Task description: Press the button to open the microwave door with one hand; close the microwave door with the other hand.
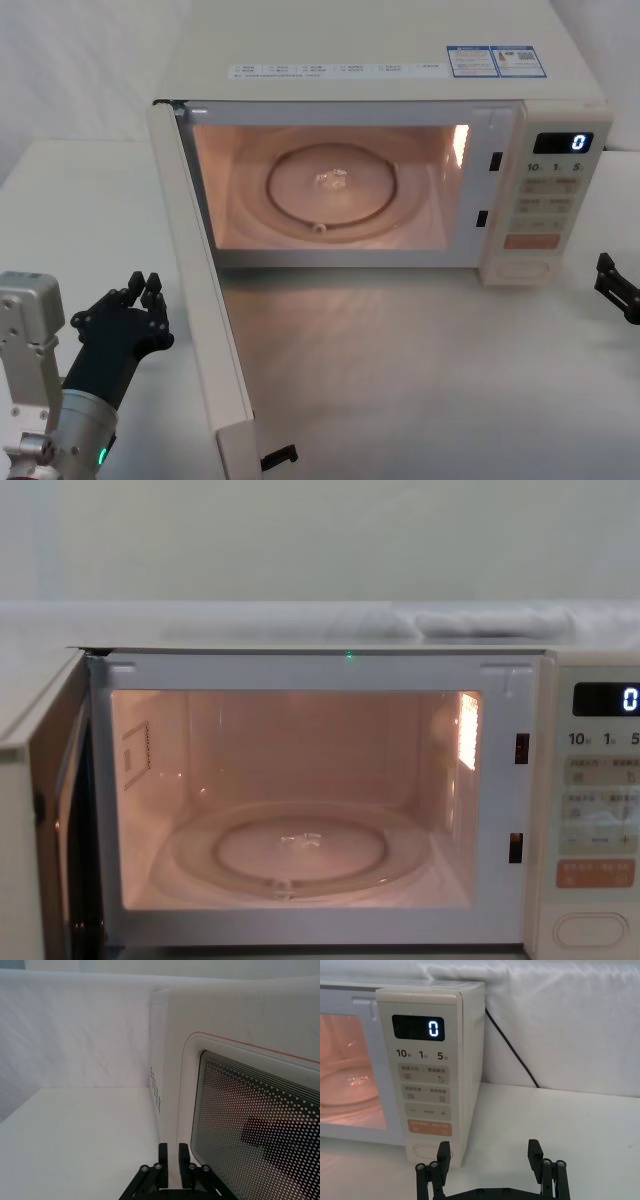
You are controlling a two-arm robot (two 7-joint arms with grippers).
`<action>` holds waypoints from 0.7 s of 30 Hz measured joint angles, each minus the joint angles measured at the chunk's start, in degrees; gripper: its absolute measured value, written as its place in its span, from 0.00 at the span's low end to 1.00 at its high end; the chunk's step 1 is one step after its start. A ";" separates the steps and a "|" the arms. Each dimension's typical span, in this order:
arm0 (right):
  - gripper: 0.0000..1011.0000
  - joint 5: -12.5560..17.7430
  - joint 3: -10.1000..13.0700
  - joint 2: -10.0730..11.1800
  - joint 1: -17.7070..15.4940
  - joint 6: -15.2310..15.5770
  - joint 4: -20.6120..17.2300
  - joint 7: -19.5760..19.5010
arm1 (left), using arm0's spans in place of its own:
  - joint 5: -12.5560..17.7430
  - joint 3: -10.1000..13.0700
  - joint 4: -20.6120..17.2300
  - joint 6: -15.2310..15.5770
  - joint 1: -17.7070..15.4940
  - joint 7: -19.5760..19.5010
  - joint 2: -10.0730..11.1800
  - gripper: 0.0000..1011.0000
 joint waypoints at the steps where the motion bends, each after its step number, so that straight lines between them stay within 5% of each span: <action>1: 0.99 0.00 0.00 0.00 0.00 0.00 0.00 0.00 | 0.00 0.01 0.00 0.00 0.00 0.00 0.00 0.13; 6: 0.99 0.00 0.00 0.00 0.00 0.00 0.00 0.00 | 0.00 0.00 0.00 0.00 0.00 0.00 0.00 0.00; 21: 0.99 0.00 0.01 0.00 0.00 0.00 0.00 0.00 | 1.04 -0.96 -0.25 -1.70 0.20 -0.47 -0.41 0.00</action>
